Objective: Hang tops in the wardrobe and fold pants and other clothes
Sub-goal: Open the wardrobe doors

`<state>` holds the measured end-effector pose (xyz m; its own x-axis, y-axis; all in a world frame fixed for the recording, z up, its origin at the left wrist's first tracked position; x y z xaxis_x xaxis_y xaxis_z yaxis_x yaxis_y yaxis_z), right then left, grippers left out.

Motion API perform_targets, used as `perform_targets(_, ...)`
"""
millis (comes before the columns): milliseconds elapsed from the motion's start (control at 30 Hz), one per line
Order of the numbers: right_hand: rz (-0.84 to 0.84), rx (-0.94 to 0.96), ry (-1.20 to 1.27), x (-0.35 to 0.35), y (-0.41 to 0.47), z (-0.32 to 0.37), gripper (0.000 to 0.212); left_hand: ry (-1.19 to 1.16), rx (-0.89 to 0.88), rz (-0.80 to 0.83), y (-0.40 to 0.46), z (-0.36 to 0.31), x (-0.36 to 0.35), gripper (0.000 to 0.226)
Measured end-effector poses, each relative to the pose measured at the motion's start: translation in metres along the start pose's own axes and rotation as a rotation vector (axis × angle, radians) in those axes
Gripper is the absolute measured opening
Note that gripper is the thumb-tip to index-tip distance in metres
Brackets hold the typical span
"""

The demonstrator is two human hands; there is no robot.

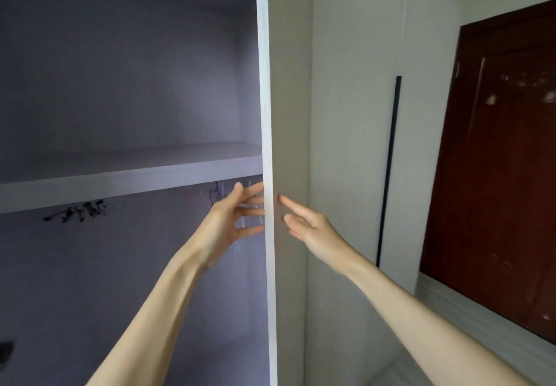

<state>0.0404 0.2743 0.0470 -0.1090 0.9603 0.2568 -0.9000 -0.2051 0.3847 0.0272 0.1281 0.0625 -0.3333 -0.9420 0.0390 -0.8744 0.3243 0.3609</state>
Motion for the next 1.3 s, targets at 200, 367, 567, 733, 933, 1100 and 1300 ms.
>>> perform_targets(200,-0.084,-0.033,-0.109,0.069,-0.05,0.003,0.047,0.126,-0.044,0.194,0.006,-0.002,-0.084,0.047)
perform_targets(367,-0.288,-0.067,-0.254,0.122,-0.07,0.0,0.041,0.328,-0.184,0.303,0.032,0.003,-0.146,0.032)
perform_targets(567,-0.523,-0.177,-0.422,0.192,-0.081,-0.02,0.023,0.853,-0.472,0.44,0.075,0.039,-0.21,0.07)
perform_targets(733,-0.636,-0.246,-0.474,0.239,-0.077,-0.033,0.024,1.13,-0.578,0.425,0.117,0.07,-0.248,0.088)
perform_targets(933,-0.679,-0.223,-0.519,0.263,-0.068,-0.046,0.031,1.18,-0.699,0.334,0.138,0.093,-0.266,0.097)
perform_targets(1100,-0.633,-0.243,-0.576,0.268,-0.076,-0.061,0.035,0.93,-0.748,0.203,0.13,0.085,-0.267,0.072)
perform_targets(1300,-0.705,-0.291,-0.613,0.272,-0.122,-0.076,0.028,0.7,-0.967,0.212,0.088,0.065,-0.288,0.04)
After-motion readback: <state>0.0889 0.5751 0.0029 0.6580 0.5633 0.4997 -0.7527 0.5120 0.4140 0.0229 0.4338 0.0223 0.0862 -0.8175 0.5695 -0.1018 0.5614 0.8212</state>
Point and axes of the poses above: each hand's wrist, its own y-axis towards the middle knuckle, its own x-axis out of the back of the hand, z = x × y, the point moved 6 cm from there along y, towards the middle knuckle, and after that the axes turned 2 degrees about y, right-handed, at the moved point
